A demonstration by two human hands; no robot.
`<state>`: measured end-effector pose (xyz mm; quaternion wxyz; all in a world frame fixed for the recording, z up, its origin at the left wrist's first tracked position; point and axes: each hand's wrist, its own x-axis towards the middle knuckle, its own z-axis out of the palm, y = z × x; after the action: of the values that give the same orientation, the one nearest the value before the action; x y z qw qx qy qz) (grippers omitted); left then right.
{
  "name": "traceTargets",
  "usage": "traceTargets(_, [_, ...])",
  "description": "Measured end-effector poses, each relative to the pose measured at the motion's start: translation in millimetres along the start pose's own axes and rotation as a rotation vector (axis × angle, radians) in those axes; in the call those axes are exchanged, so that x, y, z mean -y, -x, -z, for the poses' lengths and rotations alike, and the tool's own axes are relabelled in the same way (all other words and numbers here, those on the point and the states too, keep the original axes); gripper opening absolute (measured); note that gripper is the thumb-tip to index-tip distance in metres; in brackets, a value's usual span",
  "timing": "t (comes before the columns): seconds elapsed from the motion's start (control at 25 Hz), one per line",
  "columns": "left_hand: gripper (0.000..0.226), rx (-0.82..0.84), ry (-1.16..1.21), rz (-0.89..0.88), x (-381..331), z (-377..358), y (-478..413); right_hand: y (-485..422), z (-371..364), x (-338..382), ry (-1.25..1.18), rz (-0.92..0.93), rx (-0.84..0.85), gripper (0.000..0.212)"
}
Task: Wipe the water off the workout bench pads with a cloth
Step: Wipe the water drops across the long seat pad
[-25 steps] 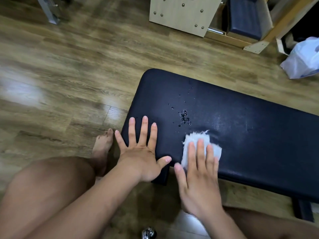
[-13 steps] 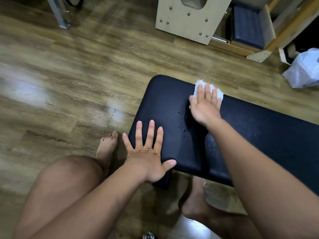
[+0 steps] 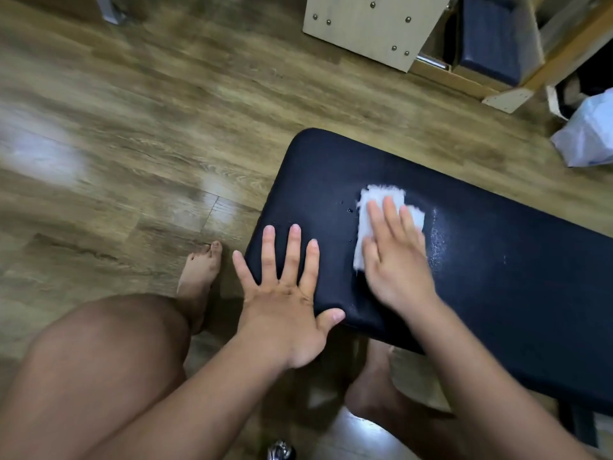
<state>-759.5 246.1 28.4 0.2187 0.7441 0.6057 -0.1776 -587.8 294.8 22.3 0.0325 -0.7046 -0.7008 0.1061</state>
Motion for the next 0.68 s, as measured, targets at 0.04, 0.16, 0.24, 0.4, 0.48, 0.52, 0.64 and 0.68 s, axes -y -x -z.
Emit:
traceTargets(0.04, [0.092,-0.005,0.005,-0.009,1,0,0,-38,4,-3,0.006,-0.034,0.012,0.056])
traceTargets(0.16, [0.094,-0.019,0.033,-0.030,5,0,1,-120,20,3,-0.024,-0.108,0.100,0.054])
traceTargets(0.24, [0.095,-0.027,0.054,-0.042,7,0,1,-130,21,8,-0.056,-0.110,0.095,0.054])
traceTargets(0.4, [0.096,-0.020,0.069,-0.037,6,2,1,-41,-1,13,-0.050,-0.028,-0.031,0.055])
traceTargets(0.48, [0.097,-0.011,0.085,-0.028,3,3,1,40,-10,22,-0.075,0.042,-0.072,0.057])
traceTargets(0.52, [0.097,-0.014,0.099,-0.023,3,2,0,78,-11,28,-0.105,0.044,-0.076,0.056])
traceTargets(0.64, [0.098,-0.015,0.121,-0.034,4,1,-1,107,-12,27,-0.085,0.049,-0.026,0.055])
traceTargets(0.68, [0.098,-0.018,0.130,-0.044,4,1,0,90,-10,25,-0.011,0.057,-0.022,0.056])
